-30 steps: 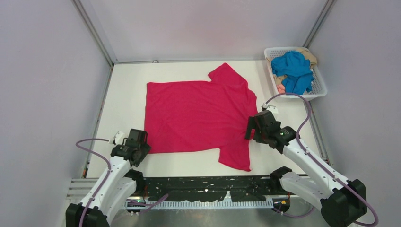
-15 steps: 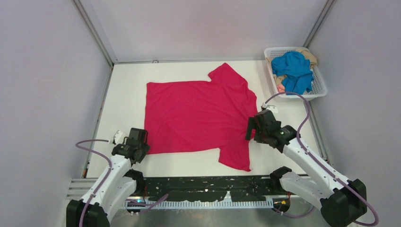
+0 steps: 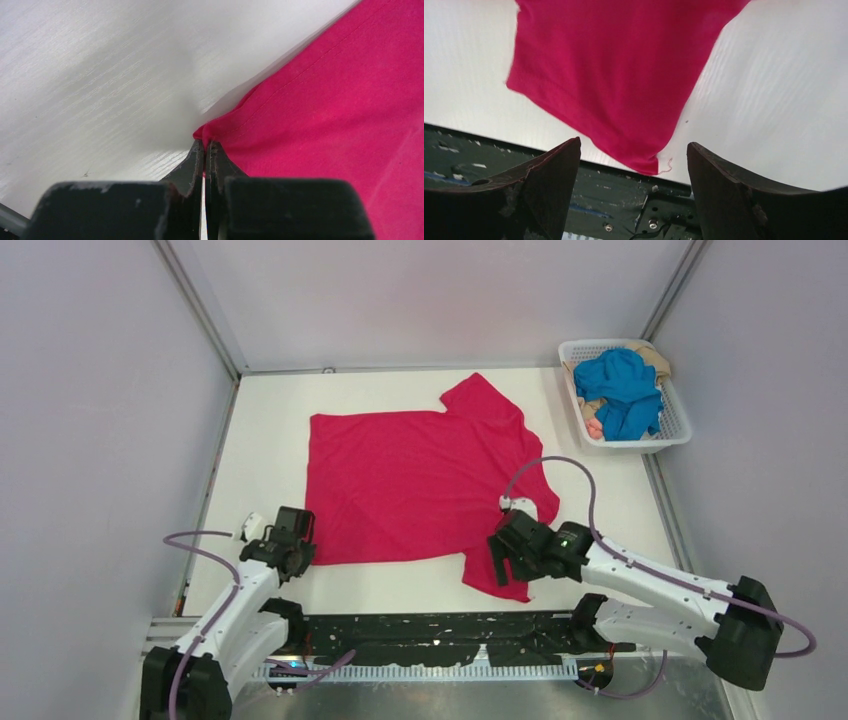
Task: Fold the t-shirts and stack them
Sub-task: Grab the side of the flattened tshirt closest away from the robot with both arms, then fold the flattened tshirt in 1/3 of the way
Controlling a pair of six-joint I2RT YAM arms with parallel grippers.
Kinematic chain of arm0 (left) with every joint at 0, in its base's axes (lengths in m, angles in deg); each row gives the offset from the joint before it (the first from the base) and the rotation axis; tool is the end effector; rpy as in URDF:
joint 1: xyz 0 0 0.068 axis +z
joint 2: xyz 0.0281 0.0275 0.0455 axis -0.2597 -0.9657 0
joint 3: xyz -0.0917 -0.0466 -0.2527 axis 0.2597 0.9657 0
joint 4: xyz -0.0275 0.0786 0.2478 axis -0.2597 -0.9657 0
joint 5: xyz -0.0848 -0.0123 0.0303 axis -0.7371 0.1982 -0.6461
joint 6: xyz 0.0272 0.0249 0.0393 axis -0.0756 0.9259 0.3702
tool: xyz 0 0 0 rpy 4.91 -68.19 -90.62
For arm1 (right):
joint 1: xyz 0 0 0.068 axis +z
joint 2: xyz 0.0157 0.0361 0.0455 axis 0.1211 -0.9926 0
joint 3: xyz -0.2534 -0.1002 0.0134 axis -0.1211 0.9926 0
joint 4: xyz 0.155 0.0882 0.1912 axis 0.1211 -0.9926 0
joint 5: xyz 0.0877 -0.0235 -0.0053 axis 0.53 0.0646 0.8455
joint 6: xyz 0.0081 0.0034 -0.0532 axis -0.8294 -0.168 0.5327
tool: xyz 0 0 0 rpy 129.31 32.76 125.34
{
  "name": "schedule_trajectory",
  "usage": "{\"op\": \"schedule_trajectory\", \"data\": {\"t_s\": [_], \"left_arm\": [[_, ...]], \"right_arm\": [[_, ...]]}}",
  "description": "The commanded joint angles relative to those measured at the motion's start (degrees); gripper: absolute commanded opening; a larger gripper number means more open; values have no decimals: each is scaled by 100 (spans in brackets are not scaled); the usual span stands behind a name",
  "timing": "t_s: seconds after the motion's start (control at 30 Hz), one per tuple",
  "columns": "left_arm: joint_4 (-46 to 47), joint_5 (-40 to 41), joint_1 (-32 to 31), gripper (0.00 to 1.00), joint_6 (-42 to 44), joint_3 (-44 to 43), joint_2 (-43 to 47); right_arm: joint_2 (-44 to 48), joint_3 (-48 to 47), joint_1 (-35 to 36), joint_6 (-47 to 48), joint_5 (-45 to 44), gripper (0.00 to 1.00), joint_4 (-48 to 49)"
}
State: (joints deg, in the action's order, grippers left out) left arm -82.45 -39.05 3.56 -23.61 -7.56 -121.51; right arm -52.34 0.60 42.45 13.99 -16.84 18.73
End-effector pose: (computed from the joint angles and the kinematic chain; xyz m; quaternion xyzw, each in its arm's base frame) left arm 0.1332 -0.0136 0.1553 -0.5144 0.8122 0.0050 0.2753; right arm 0.1132 0.1198 0.2146 -0.1086 0.9669 0.0514 0.2252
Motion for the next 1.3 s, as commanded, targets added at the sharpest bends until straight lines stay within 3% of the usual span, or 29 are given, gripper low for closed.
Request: {"op": "schedule_trajectory", "data": {"t_s": [0.0, 0.2, 0.27, 0.33, 0.47, 0.7, 0.83, 0.97, 1.27], "left_arm": [[11, -19, 24, 0, 27, 188, 218], [-265, 81, 26, 0, 12, 65, 323], [-377, 106, 24, 0, 24, -7, 311], [-425, 97, 24, 0, 24, -12, 292], [-554, 76, 23, 0, -37, -10, 326], [-1136, 174, 27, 0, -196, 17, 867], [-1529, 403, 21, 0, -255, 41, 1383], [-1467, 447, 26, 0, -182, 56, 1721], [-723, -25, 23, 0, 216, -334, 1157]], "right_arm": [[-426, 487, 717, -556, 511, 80, 276], [-1095, 659, 929, -555, 442, 63, 694], [-1217, 654, 935, -534, 496, 53, 702], [-1215, 683, 951, -537, 627, 34, 710], [-1186, 729, 1014, -698, 1116, 9, 458], [-659, 621, 1677, -1256, 1594, 6, -320], [-461, 551, 2044, -1440, 2074, 6, -120], [-338, 203, 2050, -1415, 1569, 6, -381], [-178, -704, 475, -297, 1220, 6, -731]]}}
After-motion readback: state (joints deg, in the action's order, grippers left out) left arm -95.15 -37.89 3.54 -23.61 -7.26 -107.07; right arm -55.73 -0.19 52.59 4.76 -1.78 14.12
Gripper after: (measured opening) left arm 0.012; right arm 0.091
